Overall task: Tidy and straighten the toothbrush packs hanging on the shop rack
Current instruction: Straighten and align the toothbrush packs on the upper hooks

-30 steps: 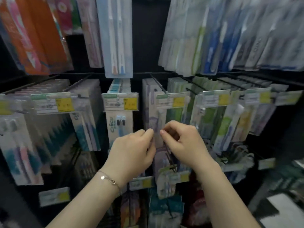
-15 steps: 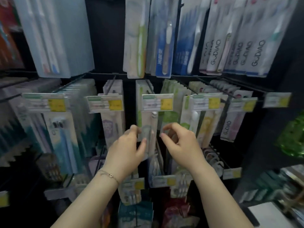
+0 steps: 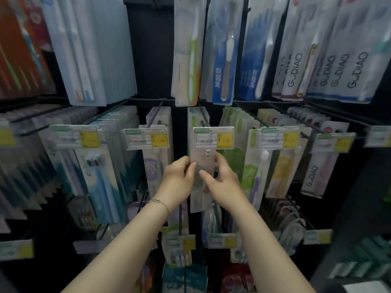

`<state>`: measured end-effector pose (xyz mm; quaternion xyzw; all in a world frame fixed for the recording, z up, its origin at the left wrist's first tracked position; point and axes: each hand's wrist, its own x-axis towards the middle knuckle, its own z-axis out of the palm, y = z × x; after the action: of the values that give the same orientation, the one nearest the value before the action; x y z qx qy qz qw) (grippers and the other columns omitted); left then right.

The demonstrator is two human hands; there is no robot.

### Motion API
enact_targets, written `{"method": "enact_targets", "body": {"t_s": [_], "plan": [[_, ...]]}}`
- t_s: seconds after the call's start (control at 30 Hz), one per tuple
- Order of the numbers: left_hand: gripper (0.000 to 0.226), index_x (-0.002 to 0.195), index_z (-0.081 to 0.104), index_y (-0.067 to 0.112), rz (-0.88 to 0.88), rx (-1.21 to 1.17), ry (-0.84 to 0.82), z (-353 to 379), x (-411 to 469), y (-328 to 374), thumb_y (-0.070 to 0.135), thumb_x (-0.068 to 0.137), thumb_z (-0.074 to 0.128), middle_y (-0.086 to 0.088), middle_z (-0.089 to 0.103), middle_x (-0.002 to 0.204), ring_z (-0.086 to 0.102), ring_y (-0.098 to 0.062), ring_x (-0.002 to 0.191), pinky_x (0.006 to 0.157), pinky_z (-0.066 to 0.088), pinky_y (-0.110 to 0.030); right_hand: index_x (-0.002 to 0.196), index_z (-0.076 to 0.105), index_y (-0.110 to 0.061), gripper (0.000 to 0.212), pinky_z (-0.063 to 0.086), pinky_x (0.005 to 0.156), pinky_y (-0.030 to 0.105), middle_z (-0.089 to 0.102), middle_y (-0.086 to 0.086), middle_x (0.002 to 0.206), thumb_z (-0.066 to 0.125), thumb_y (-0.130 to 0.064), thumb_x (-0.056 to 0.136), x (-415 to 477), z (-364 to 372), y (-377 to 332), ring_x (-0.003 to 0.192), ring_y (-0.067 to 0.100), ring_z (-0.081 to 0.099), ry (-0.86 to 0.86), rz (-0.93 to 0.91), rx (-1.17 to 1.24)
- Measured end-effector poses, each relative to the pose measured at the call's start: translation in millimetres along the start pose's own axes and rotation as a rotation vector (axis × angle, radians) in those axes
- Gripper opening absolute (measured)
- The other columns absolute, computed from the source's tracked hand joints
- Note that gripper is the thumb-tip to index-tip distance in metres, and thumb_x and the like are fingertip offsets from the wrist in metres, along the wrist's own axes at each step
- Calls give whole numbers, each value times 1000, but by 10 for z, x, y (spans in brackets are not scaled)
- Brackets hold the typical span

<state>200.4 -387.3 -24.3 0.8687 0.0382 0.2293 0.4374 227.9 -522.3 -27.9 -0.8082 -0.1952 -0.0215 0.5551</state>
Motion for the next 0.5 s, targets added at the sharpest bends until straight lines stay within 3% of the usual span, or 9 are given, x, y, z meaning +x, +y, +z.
{"method": "enact_targets", "body": {"t_s": [0.07,0.13,0.2,0.27,0.33,0.4,0.5], "plan": [[32,71,51,18,-23,-15,6,2,48,-9,25,102,50,1,52,66,48,-11,60,53,36,-22,145,33,-43,61,56,92,45,55,-7,137,59,-38,90,70,29,48,107,20,64,9,5,38],[29,77,57,15,-38,-15,3,7,105,-24,28,102,49,-3,59,71,53,-12,63,55,38,-23,139,46,-40,49,59,71,30,66,-6,120,50,-20,95,126,32,62,77,12,65,39,-4,107],[27,84,61,12,-31,-11,8,10,160,-35,28,102,49,-6,64,78,56,-13,67,56,41,-25,119,59,-45,44,54,57,26,72,-6,100,42,-11,97,168,23,35,59,11,62,94,-17,171],[27,86,62,13,-17,-9,12,26,224,-54,29,102,48,-6,66,80,62,-17,72,60,48,-31,102,60,-43,36,52,54,26,71,0,92,39,-13,102,245,20,13,55,14,61,172,-19,187],[25,88,62,14,-19,-22,16,51,286,-68,29,103,48,-5,67,83,66,-20,77,67,53,-35,100,60,-34,30,50,50,23,70,6,94,37,-15,104,343,17,-5,53,15,61,218,-17,215],[22,97,62,16,-41,-67,26,79,336,-79,31,102,47,-2,69,91,66,-17,85,75,56,-37,103,63,-27,29,47,47,19,70,3,94,37,-16,105,442,5,-32,51,10,61,229,2,233],[25,103,62,19,-94,-188,59,114,388,-94,34,102,42,-3,70,99,66,-19,92,84,56,-48,88,62,-28,35,44,42,14,67,-2,79,34,-11,103,572,-31,-51,52,9,59,213,68,225]]}}
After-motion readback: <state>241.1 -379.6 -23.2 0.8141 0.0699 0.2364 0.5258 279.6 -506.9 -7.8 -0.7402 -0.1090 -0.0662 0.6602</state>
